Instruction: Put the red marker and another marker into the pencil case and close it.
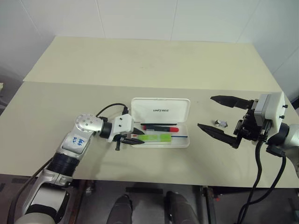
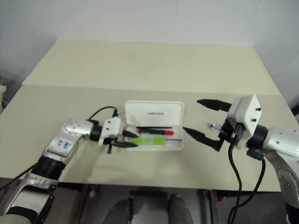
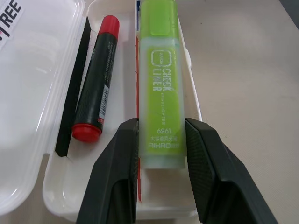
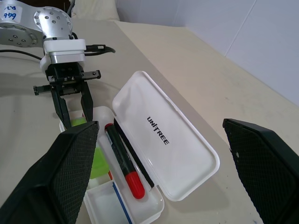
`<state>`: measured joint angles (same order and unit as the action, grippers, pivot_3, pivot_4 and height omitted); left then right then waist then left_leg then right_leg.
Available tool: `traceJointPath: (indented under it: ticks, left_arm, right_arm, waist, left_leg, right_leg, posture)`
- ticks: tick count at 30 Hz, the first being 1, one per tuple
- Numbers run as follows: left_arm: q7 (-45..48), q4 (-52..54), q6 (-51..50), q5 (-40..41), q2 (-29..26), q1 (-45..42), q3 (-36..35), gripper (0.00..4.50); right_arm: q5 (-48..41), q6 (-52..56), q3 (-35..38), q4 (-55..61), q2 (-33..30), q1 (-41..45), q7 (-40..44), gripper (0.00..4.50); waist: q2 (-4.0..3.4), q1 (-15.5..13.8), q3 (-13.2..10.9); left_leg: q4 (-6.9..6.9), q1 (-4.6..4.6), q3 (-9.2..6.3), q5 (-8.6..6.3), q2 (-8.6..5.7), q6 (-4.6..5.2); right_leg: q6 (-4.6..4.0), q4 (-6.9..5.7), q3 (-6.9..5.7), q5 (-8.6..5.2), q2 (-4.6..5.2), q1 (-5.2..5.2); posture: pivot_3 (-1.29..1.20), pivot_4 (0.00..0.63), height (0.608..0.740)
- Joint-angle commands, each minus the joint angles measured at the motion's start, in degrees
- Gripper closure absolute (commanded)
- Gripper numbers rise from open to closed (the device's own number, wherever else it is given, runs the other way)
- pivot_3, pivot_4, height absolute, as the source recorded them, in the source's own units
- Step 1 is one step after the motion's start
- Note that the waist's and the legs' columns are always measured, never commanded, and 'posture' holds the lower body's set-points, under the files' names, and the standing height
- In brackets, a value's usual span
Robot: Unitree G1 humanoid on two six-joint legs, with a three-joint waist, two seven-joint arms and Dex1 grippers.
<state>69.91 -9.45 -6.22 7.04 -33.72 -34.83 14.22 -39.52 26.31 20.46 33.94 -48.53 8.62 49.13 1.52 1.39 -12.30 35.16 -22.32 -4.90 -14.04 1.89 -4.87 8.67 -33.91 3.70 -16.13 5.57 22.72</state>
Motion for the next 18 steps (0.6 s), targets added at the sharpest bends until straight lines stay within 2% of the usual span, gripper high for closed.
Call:
traceJointPath:
  ticks: [1, 5, 11, 18]
  left_arm:
    - [0.08, -0.37, 1.01, -0.45, 0.78, -1.54, 0.4, 2.56]
    - [-0.46, -0.74, 1.83, -1.18, 1.04, -1.87, 0.29, 1.23]
    - [-0.56, -0.8, 3.17, -1.02, 1.08, -1.98, -0.57, 1.23]
    - [1.15, 4.97, -3.57, 5.76, 0.24, -0.4, -4.12, 1.23]
  right_arm:
    - [-0.84, -0.79, 0.48, 1.9, 0.41, 0.41, -0.79, 0.0]
    - [-0.7, -1.0, 0.37, 1.66, 0.51, 0.55, -0.81, 0.0]
    - [-0.39, -1.3, -0.12, 1.16, 0.77, 0.9, -0.76, 0.0]
    - [0.15, -2.11, -1.25, -4.31, 1.59, 1.84, 0.67, 0.0]
  waist:
    - [0.0, 0.01, 0.0]
    - [0.0, 0.03, 0.0]
    - [0.0, 0.07, 0.0]
    - [0.0, 0.07, 0.0]
  left_leg:
    - [0.0, 0.0, 0.0, 0.01, 0.0, 0.01]
    - [0.0, 0.0, 0.0, 0.01, 0.0, 0.01]
    - [-0.01, 0.0, -0.01, 0.0, 0.0, 0.01]
    - [0.0, 0.0, 0.0, 0.01, 0.0, 0.01]
  right_leg:
    - [0.0, 0.0, 0.0, 0.0, 0.0, 0.0]
    - [0.0, 0.0, 0.0, 0.0, 0.0, 0.0]
    - [0.2, 0.0, 0.0, 0.1, 0.0, 0.0]
    - [0.19, -0.01, 0.0, 0.1, 0.0, -0.01]
  posture:
    - [0.0, 0.15, 0.74]
    - [0.0, 0.15, 0.74]
    - [0.0, 0.15, 0.74]
    - [0.0, 0.15, 0.74]
